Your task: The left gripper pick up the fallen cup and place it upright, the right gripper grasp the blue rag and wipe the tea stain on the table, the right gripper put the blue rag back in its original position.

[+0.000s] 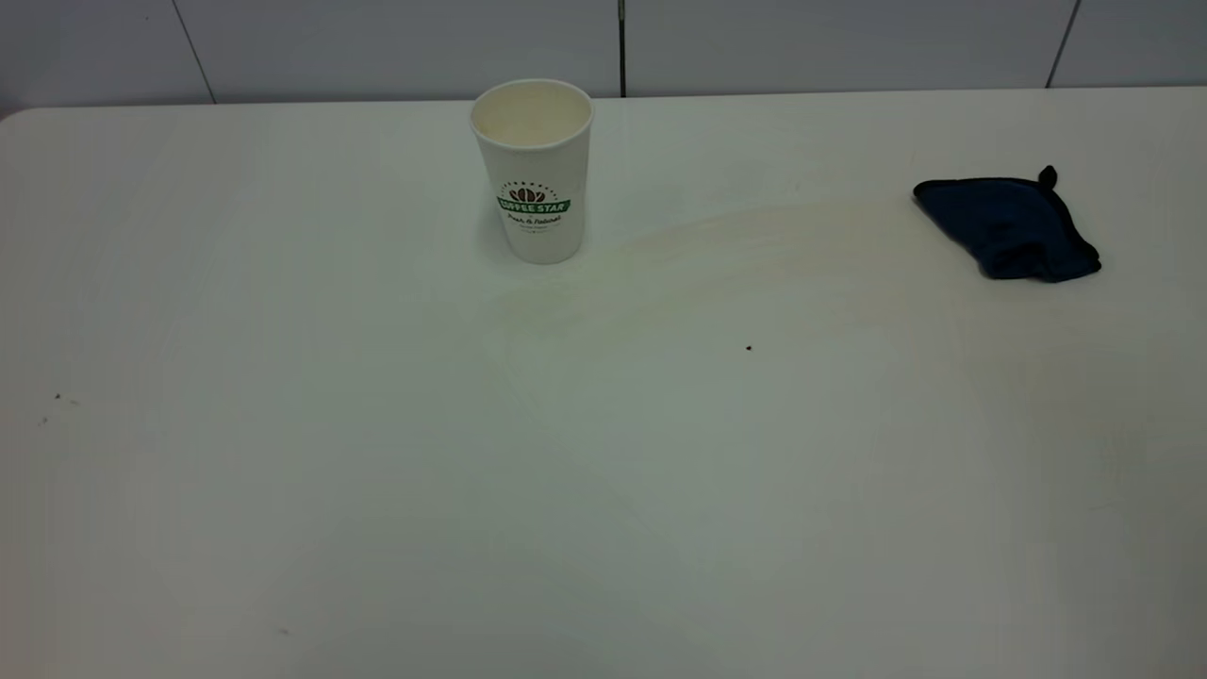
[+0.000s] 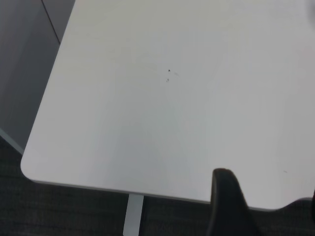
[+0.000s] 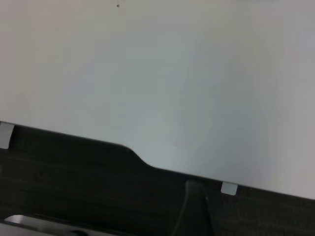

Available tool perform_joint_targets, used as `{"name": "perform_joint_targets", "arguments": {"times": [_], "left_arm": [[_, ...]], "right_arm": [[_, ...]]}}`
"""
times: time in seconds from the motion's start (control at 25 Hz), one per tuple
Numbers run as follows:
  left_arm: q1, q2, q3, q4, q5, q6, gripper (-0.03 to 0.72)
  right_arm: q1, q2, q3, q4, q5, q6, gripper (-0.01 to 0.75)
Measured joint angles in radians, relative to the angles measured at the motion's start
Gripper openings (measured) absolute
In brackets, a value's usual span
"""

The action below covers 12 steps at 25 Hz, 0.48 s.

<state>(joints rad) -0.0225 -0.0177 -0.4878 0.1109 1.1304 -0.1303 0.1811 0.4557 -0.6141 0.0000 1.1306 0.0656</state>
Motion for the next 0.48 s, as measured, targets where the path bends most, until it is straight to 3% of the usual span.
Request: {"name": "perform_joint_targets", "arguments": {"times": [0.48], "left_arm": [[0.000, 0.000, 0.000, 0.000, 0.000, 0.000, 0.439]], "right_arm": [[0.000, -0.136, 0.146, -0.007, -0.024, -0.033, 0.624]]}}
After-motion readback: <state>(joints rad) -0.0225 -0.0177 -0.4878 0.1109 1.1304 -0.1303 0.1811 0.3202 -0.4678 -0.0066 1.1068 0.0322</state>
